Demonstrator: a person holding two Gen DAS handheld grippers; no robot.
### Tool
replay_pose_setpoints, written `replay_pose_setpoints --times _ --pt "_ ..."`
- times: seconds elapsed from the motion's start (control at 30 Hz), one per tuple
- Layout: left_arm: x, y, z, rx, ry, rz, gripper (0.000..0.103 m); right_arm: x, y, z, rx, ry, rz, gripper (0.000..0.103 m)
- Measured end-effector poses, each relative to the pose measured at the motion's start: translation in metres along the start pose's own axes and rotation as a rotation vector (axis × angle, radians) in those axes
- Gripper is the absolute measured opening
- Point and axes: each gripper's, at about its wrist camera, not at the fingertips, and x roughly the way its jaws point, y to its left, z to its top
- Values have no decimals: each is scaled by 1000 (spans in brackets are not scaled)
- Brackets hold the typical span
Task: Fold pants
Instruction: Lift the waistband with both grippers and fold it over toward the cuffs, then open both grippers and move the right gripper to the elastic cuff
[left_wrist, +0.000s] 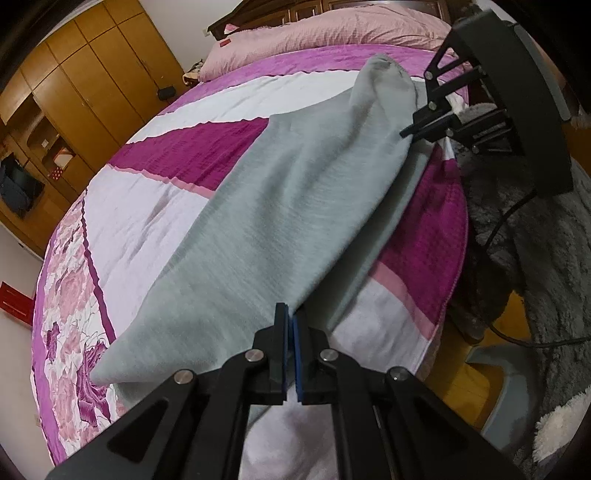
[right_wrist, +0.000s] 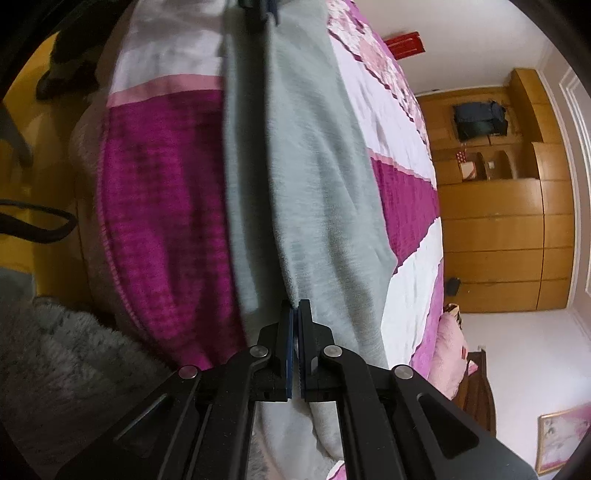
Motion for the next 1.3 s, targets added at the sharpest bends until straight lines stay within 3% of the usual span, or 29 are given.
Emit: replay_pose_setpoints --times 0.5,0.63,0.73,0.83,0.9,1.1,1.23,1.3 --pt "5 -17 -6 94 22 28 2 8 23 7 -80 21 -13 0" --pt "13 -18 -6 77 46 24 3 14 22 10 -35 25 4 0" --pt "14 -19 -7 53 54 11 10 16 11 11 41 8 27 0" --pt "11 -16 -8 9 64 -50 35 8 -5 9 151 -23 72 3" --pt "7 -11 -9 -55 65 -95 50 0 -16 5 228 -58 107 11" --pt "-4 2 -12 -249 53 -154 60 -16 -54 -17 549 -159 238 23" --pt "-10 11 -10 -367 29 -192 62 -25 -77 -54 815 -326 394 36" --pt "-11 15 -7 -414 16 -206 62 -24 -83 -79 955 -375 432 42"
